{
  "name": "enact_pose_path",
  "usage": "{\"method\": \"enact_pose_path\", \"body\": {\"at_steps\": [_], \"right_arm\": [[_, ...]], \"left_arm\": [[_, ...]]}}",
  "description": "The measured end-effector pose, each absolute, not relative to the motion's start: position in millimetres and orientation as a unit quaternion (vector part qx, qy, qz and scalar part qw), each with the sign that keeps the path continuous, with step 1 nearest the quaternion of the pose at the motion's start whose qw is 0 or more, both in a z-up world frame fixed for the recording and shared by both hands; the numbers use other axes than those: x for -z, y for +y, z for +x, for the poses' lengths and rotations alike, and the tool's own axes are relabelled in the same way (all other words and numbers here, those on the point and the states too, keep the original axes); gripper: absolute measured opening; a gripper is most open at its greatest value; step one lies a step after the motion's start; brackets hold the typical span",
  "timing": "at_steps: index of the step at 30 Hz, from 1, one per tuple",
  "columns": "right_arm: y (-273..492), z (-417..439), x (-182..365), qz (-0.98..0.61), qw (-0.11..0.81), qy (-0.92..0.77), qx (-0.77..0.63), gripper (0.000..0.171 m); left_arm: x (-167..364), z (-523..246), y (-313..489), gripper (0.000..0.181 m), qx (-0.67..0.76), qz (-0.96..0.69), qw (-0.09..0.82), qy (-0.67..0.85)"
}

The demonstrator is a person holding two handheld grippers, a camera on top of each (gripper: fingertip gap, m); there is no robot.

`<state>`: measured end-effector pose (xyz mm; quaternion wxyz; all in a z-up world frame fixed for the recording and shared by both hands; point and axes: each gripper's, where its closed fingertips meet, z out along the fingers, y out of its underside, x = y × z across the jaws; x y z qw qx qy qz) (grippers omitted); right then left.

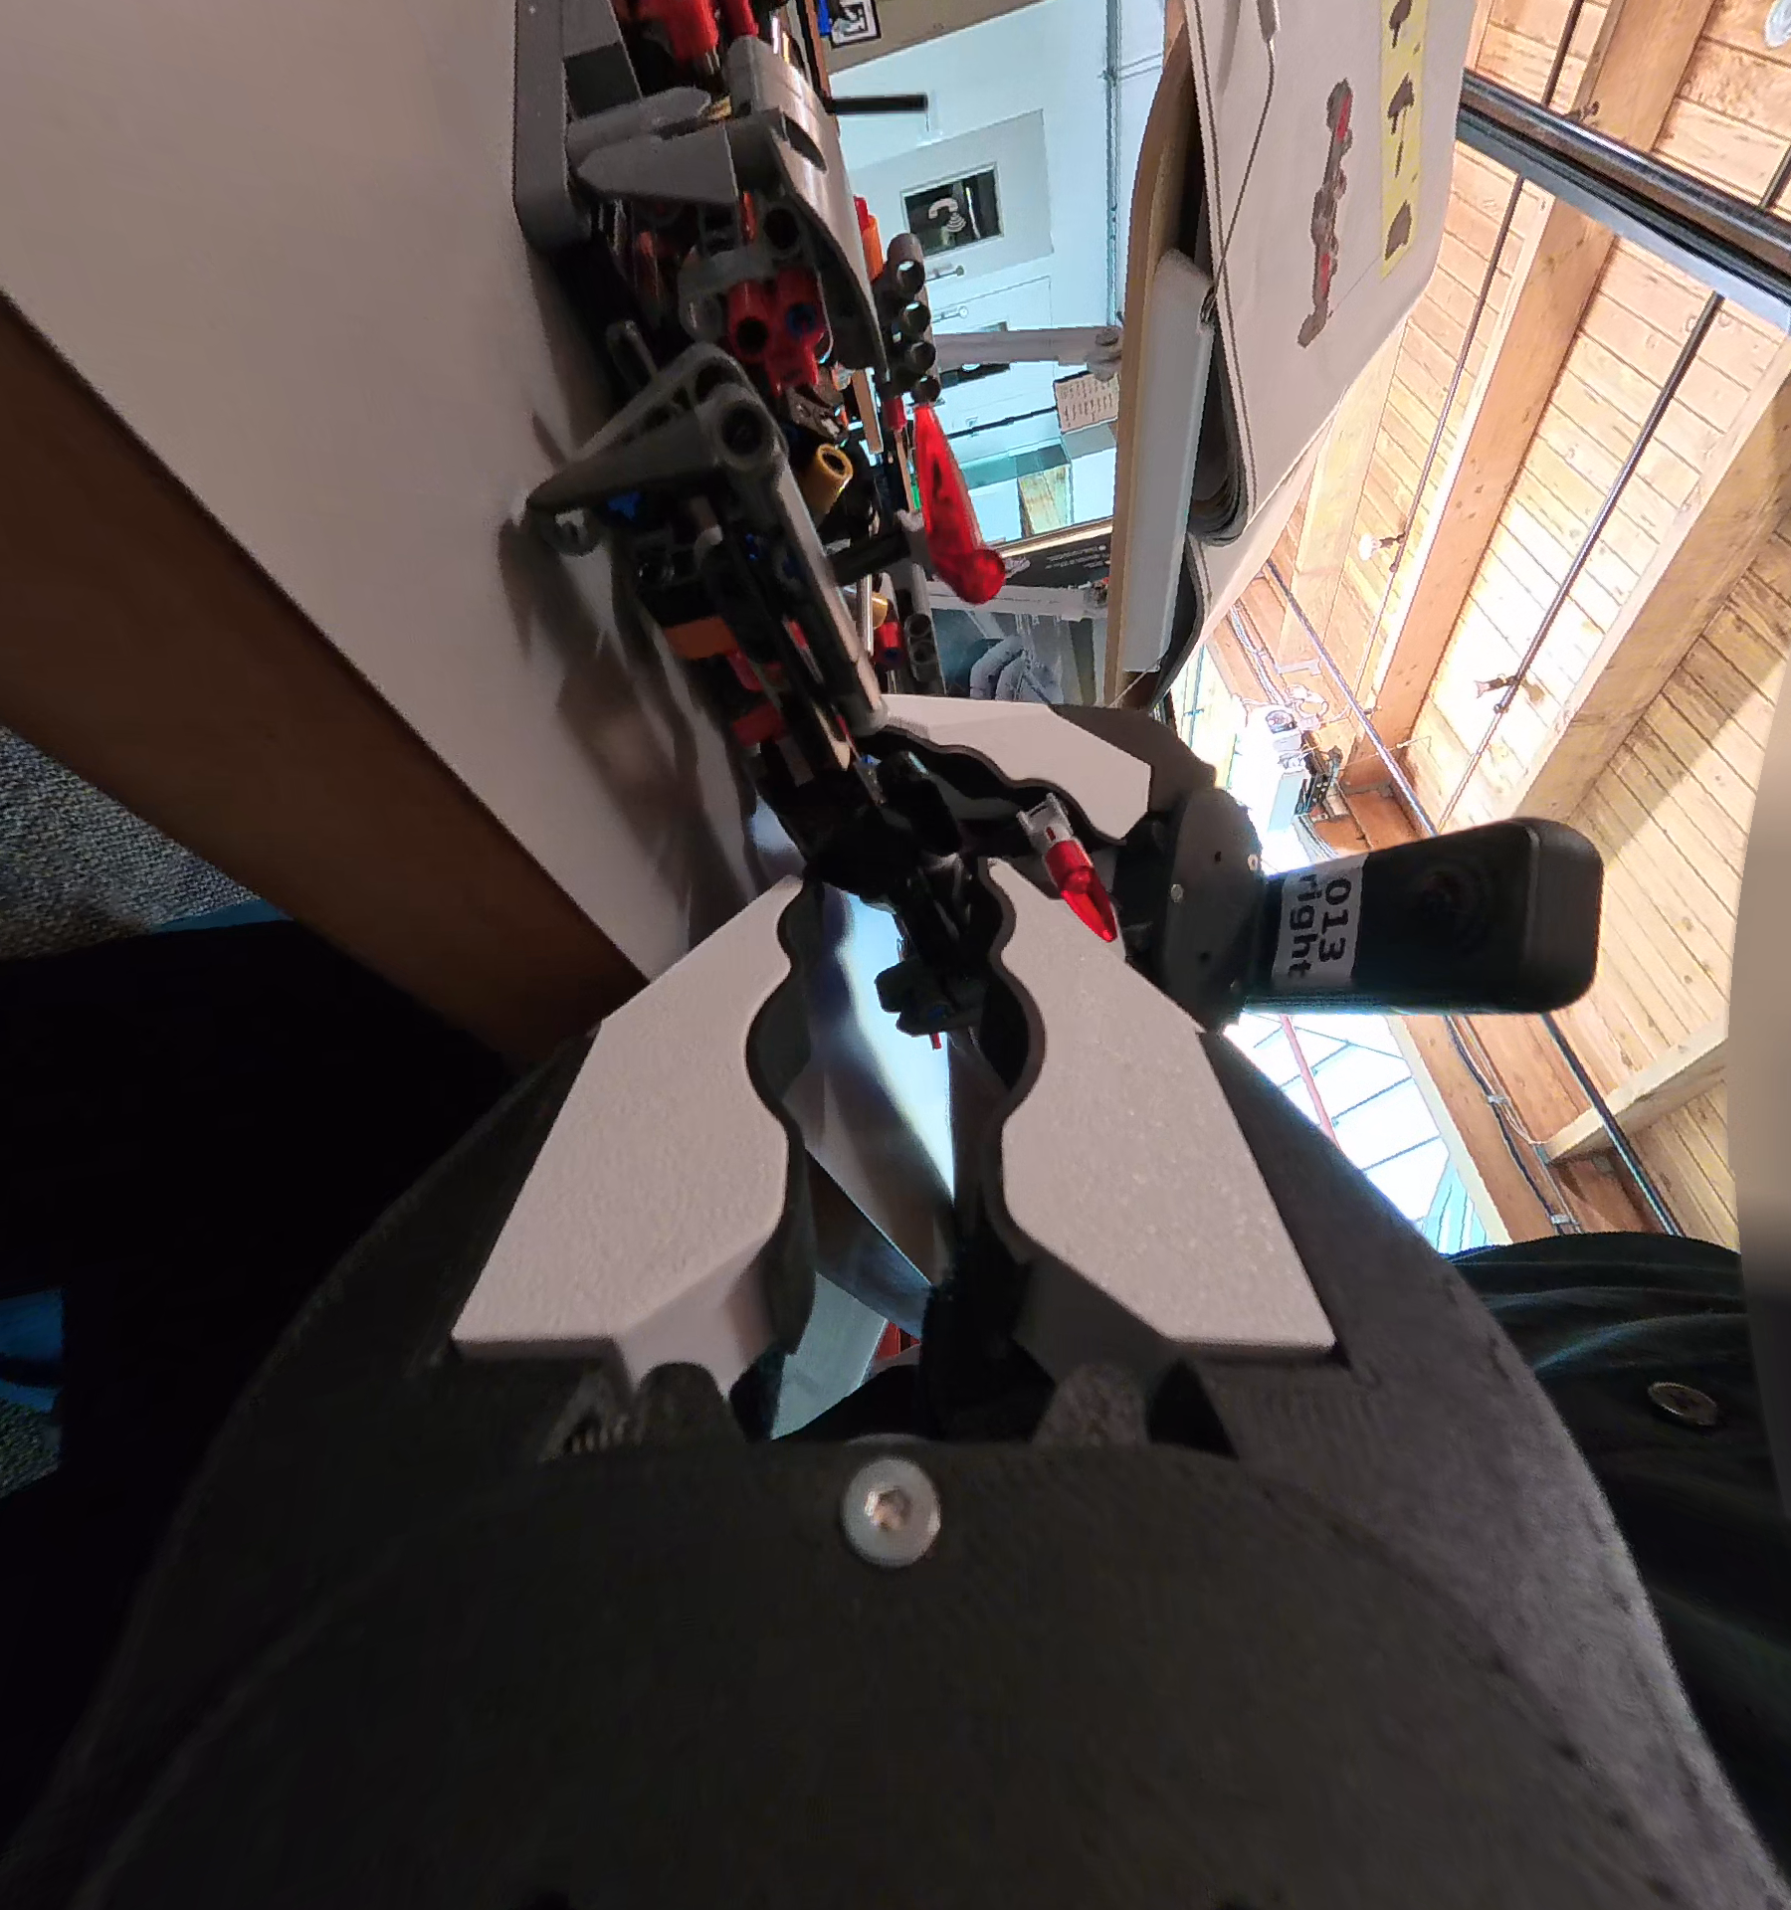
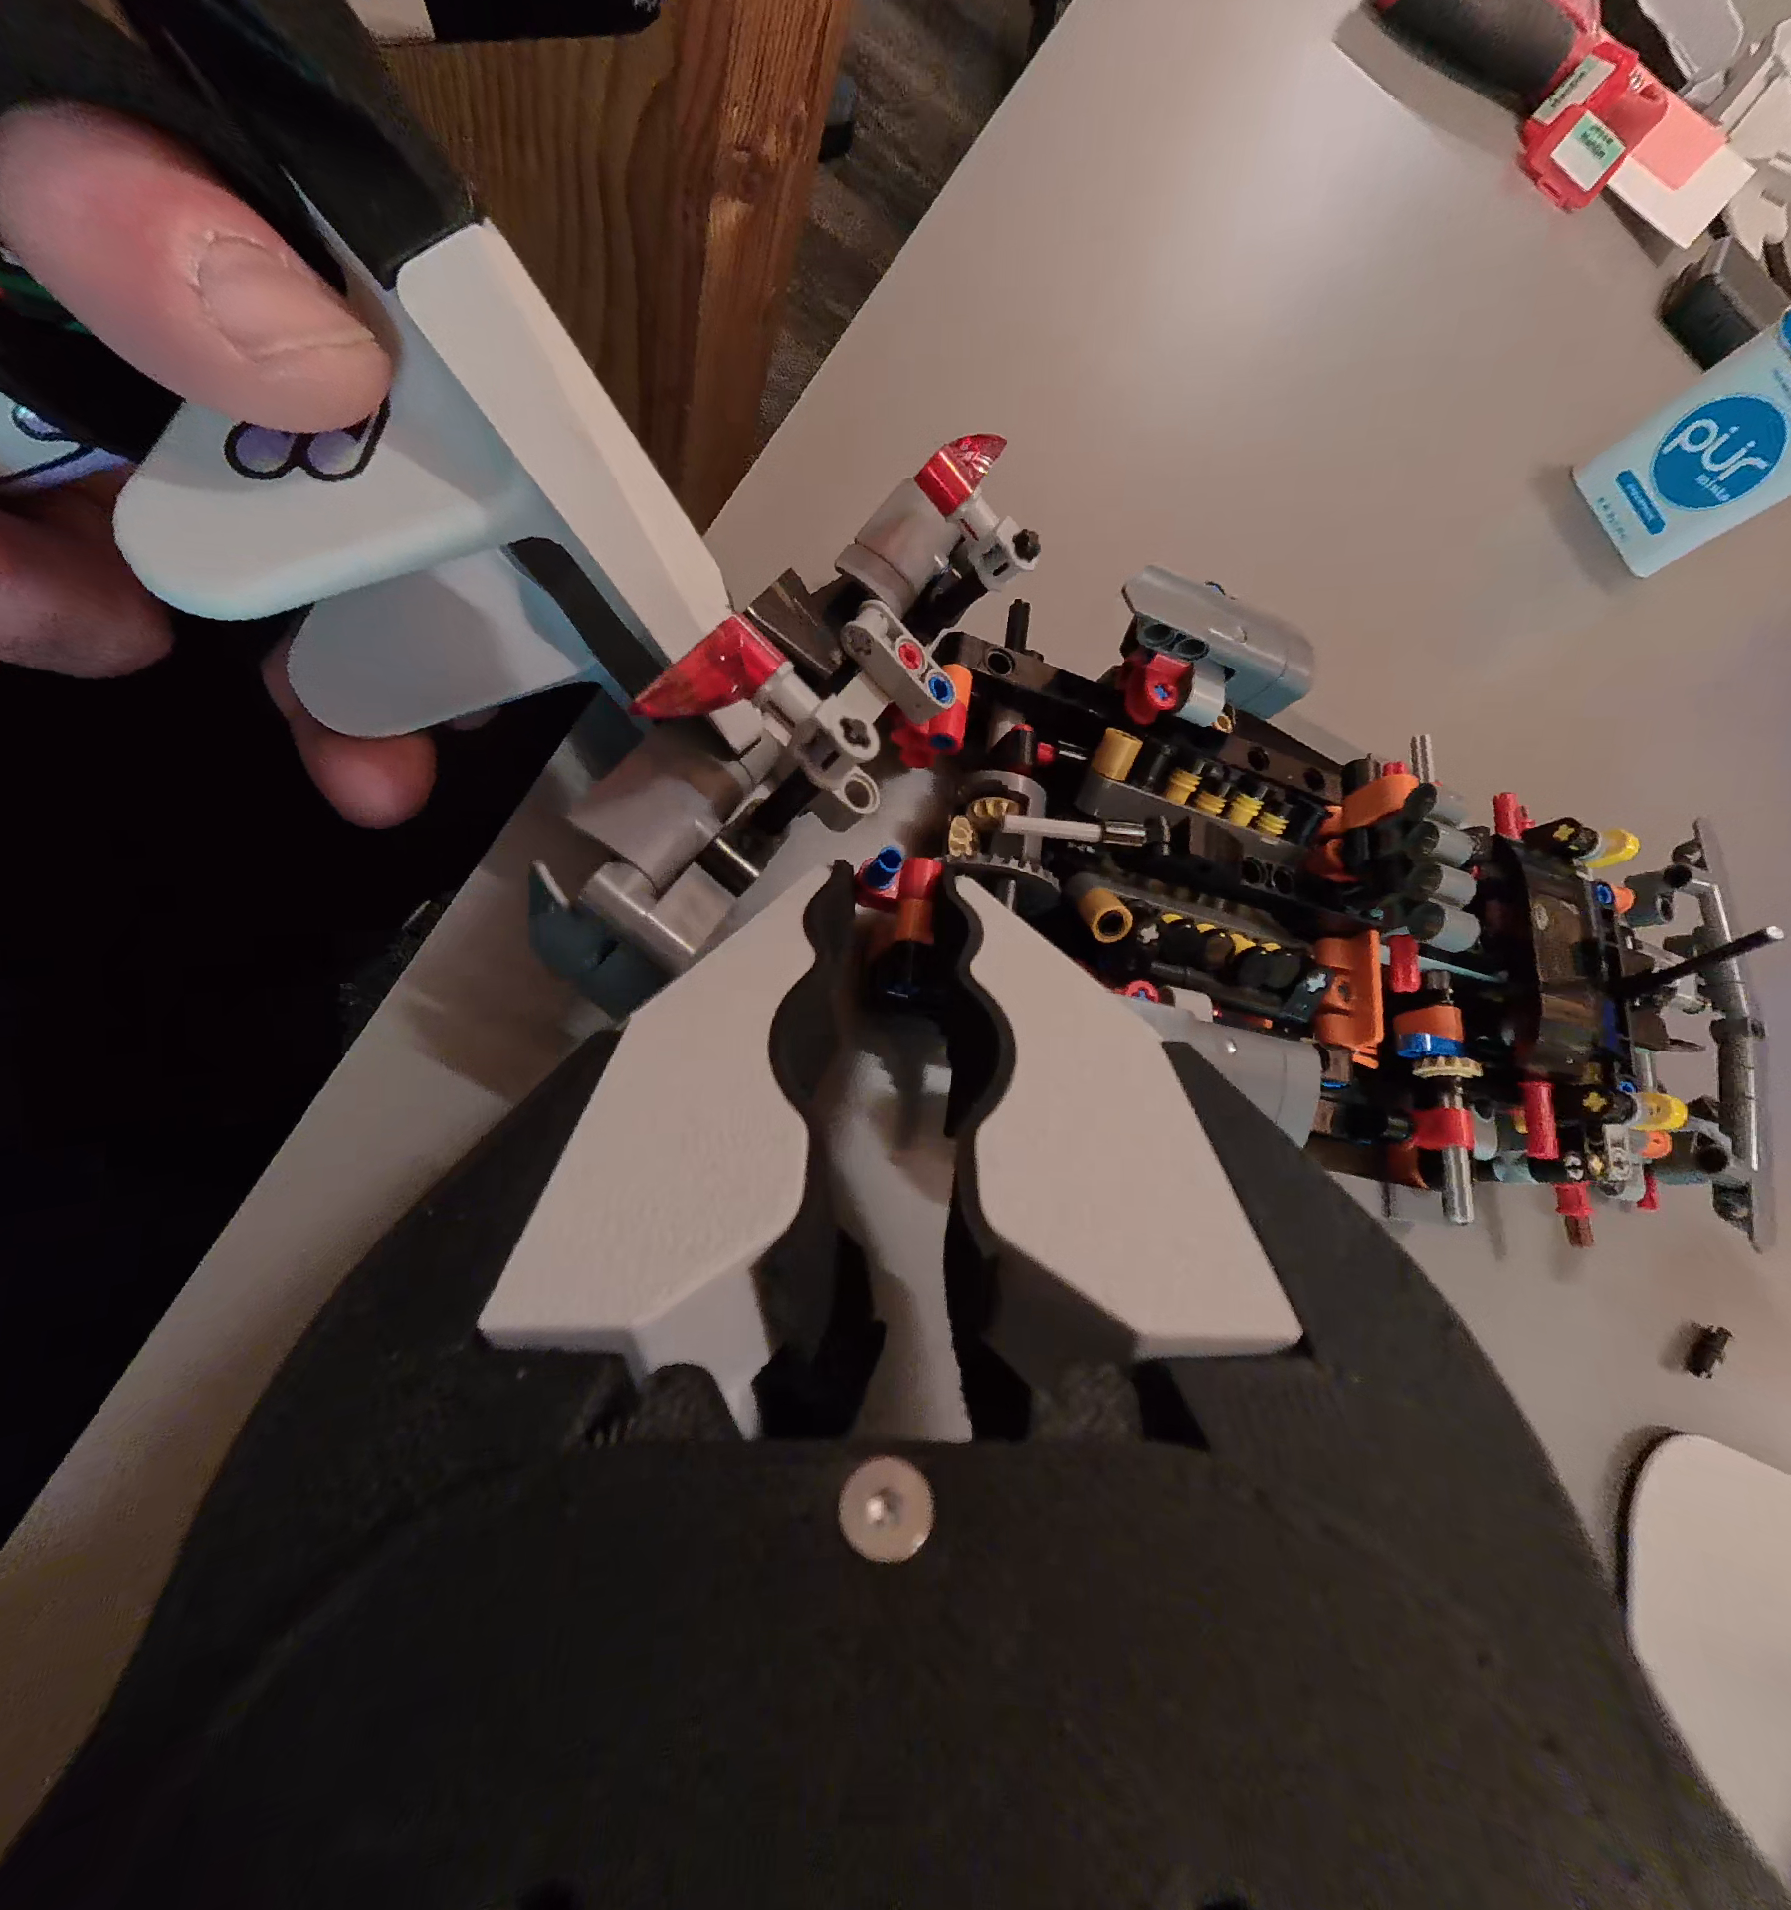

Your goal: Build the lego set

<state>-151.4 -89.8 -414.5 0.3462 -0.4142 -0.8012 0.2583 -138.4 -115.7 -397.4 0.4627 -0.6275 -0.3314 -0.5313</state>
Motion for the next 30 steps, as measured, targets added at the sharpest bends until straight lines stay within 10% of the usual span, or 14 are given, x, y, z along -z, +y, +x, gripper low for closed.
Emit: {"method": "enact_pose_path", "body": {"at_steps": [30], "right_arm": [[-87,-149,403,-0.506,0.263,-0.726,-0.385,0.012]], "left_arm": [[398,-132,-115,0.019,0.542,-0.615,0.466,-0.333]]}}
